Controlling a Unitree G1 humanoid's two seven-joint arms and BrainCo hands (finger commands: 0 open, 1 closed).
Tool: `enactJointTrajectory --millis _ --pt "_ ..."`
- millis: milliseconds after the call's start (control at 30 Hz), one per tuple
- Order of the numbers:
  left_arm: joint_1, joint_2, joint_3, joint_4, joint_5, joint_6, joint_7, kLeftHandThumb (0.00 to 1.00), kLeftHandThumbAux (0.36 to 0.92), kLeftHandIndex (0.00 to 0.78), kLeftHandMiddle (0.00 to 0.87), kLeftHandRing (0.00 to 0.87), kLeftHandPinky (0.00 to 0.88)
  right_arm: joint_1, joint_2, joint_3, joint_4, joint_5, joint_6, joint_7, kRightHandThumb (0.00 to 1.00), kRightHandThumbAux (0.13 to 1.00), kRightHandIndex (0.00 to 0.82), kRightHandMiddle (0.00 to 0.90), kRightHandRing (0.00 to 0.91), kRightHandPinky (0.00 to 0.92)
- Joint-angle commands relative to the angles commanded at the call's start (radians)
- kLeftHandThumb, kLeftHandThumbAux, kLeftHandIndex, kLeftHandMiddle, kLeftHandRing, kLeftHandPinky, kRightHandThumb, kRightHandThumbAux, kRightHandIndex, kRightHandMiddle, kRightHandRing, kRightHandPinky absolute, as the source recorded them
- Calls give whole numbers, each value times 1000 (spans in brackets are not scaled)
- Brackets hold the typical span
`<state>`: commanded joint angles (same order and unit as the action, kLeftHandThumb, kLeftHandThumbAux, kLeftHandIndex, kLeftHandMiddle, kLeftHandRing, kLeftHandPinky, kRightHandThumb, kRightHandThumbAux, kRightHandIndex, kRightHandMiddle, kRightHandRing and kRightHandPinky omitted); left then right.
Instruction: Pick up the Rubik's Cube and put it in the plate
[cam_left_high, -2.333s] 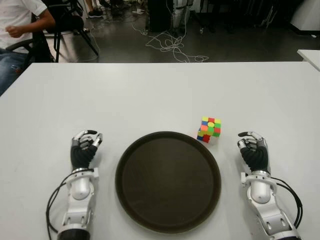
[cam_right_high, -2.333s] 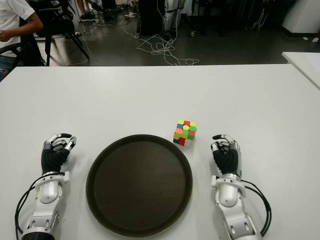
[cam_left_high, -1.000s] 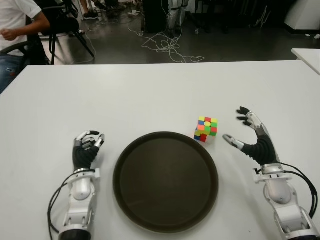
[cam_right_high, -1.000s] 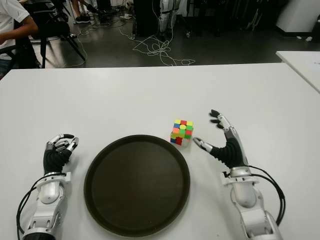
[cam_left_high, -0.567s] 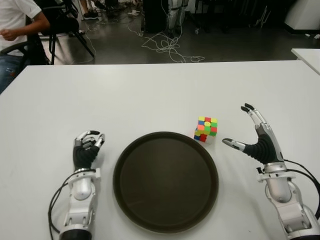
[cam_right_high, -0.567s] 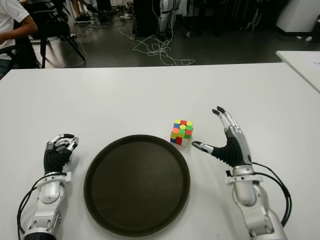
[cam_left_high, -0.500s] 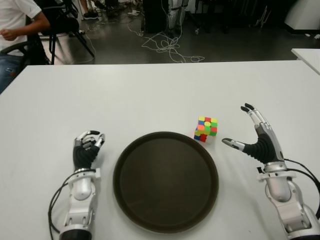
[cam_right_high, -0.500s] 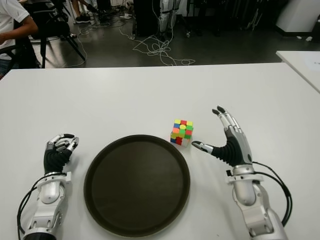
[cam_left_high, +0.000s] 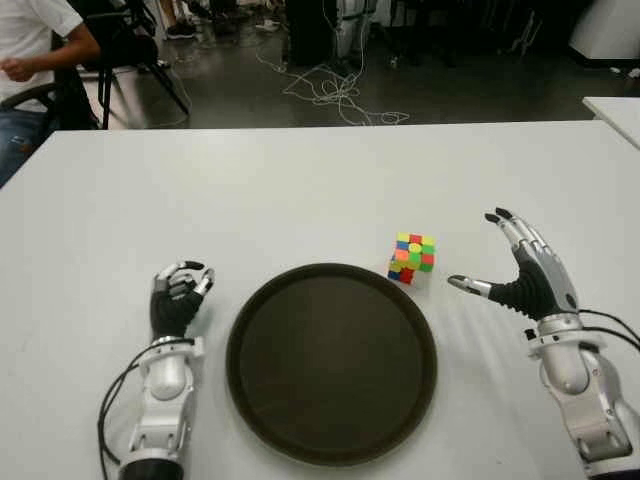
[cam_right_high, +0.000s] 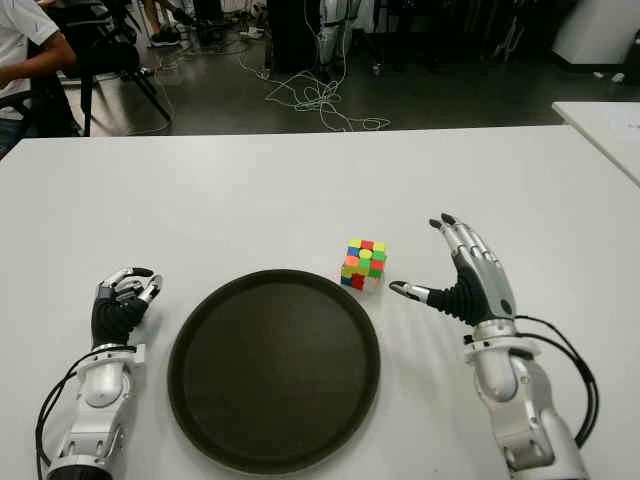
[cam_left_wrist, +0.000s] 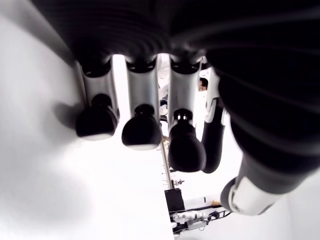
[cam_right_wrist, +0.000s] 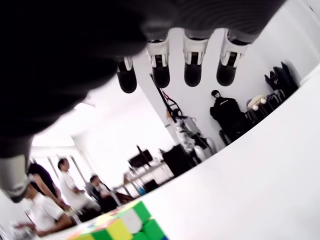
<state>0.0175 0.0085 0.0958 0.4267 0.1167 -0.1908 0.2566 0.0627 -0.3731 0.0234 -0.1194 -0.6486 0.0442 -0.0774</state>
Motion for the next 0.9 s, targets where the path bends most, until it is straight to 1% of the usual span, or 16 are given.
enactJointTrajectory --millis 200,333,433,533,700,833,900 --pt "-1 -5 2 3 -8 -12 2 705 707 444 807 823 814 -13 -9 14 -50 -36 72 54 0 509 0 0 0 0" --pt "-1 -11 7 1 -16 -12 7 705 707 444 808 827 822 -38 -41 31 -109 -75 124 134 0 532 0 0 0 0" --pt "0 -13 8 -1 -20 -10 7 705 707 443 809 830 825 -51 -48 38 -136 -90 156 173 0 540 0 0 0 0" --pt "1 -15 8 -2 -26 -9 1 704 707 443 810 832 826 -65 -62 53 -138 -113 173 196 0 545 0 0 0 0" --pt "4 -19 8 -8 -31 -2 -3 703 708 443 806 828 819 -84 -73 72 -153 -138 188 221 0 603 0 0 0 0" --pt "5 -21 8 -12 -38 1 -4 703 707 443 806 830 826 -118 -71 100 -136 -151 171 221 0 636 0 0 0 0" --pt "7 -23 8 -14 -42 -1 -5 704 707 443 807 832 829 -124 -77 105 -132 -146 163 223 0 639 0 0 0 0"
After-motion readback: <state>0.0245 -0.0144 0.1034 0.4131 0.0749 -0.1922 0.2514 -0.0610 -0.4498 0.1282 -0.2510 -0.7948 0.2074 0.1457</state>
